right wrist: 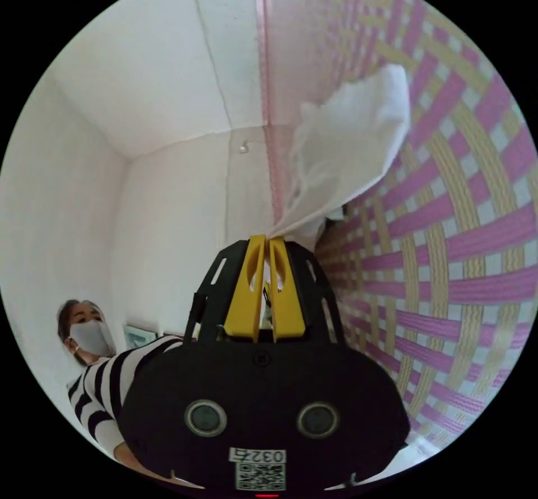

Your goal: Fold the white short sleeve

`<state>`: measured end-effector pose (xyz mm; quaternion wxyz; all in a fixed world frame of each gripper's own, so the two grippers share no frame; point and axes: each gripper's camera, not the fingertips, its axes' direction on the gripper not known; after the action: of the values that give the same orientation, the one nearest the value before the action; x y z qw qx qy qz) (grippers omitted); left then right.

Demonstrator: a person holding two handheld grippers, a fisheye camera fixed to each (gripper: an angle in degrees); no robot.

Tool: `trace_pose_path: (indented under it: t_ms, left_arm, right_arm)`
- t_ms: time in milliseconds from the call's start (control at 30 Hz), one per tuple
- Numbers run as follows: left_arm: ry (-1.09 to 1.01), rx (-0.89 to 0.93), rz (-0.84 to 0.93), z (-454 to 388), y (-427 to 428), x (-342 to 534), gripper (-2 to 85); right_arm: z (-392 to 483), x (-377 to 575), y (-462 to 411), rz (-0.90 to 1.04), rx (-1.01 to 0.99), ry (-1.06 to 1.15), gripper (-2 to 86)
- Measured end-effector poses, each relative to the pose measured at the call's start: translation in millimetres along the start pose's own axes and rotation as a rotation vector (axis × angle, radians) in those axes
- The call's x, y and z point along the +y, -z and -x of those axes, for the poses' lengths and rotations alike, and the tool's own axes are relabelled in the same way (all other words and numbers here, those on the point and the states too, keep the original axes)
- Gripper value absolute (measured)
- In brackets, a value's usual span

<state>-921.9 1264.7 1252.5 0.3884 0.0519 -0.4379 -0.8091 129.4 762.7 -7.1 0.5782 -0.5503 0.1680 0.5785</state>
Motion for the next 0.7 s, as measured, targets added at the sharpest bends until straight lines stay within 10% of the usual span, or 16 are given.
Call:
trace_pose_path:
  t_ms: [533,700]
  left_arm:
    - [-0.921,0.524,0.306,-310,-137,105,-1.1]
    - [-1.142,0.357,0.380,-421,-198,132,-1.1]
  right_arm:
    - [299,115,117,-0.188,0.099,1.309,-1.0]
    - [387,130,127,-0.299,0.175,1.425,-1.0]
